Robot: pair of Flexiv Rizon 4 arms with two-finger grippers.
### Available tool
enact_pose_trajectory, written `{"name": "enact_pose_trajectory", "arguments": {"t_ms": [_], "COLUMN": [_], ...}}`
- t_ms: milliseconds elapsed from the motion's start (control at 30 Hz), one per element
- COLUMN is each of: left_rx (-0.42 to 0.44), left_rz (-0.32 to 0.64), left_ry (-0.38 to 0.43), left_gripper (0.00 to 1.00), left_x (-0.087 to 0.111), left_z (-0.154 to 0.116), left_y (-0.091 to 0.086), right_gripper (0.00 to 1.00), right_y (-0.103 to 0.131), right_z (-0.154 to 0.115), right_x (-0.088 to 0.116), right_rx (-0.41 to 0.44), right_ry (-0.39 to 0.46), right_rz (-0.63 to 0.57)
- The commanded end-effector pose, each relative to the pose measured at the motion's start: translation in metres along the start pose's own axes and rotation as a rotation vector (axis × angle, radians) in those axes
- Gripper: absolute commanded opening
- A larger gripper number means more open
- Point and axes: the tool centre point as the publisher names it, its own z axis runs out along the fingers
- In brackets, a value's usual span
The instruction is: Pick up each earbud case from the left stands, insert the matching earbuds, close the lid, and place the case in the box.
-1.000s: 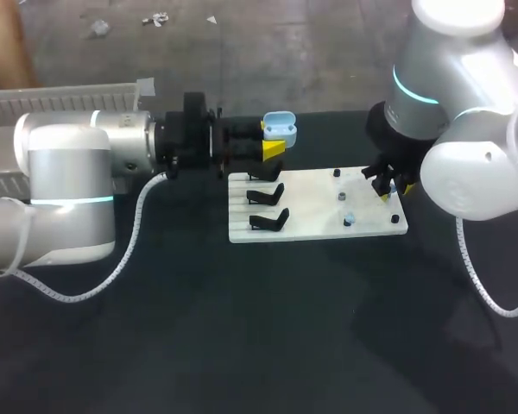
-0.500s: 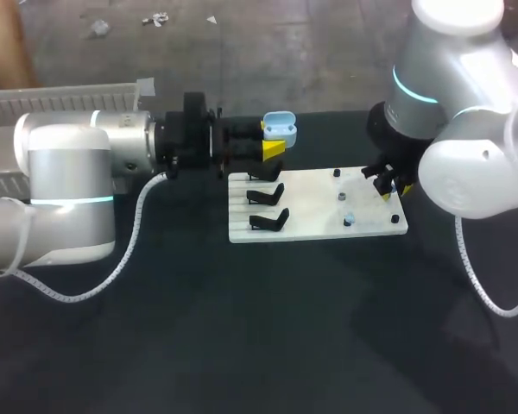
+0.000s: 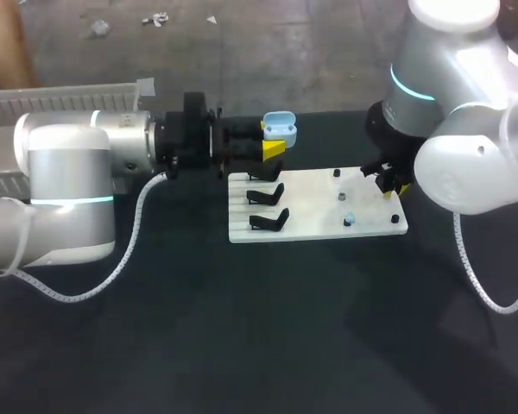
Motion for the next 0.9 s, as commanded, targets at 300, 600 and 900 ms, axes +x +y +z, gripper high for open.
{"name": "enact_pose_trajectory", "arguments": {"t_ms": [300,600,900], "left_rx": [-0.007,-0.007,-0.007], "left_rz": [0.004,0.004,0.004], "left_ry": [-0.003,-0.003,-0.003], "left_gripper": [0.00,0.00,0.00], "left_x": [0.001,0.001,0.001], "left_z": [0.000,0.000,0.000], "left_y": [-0.002,-0.002,-0.002], "right_gripper": [0.00,0.00,0.00], "right_y": [0.016,0.038,0.065], "right_z": [-0.059,-0.103,-0.139], "right_x": [0.005,0.008,0.017], "right_rx": [0.023,0.059,0.027], "right_ry": [0.042,0.062,0.053], "right_rz": [-0.019,-0.056,-0.052]}}
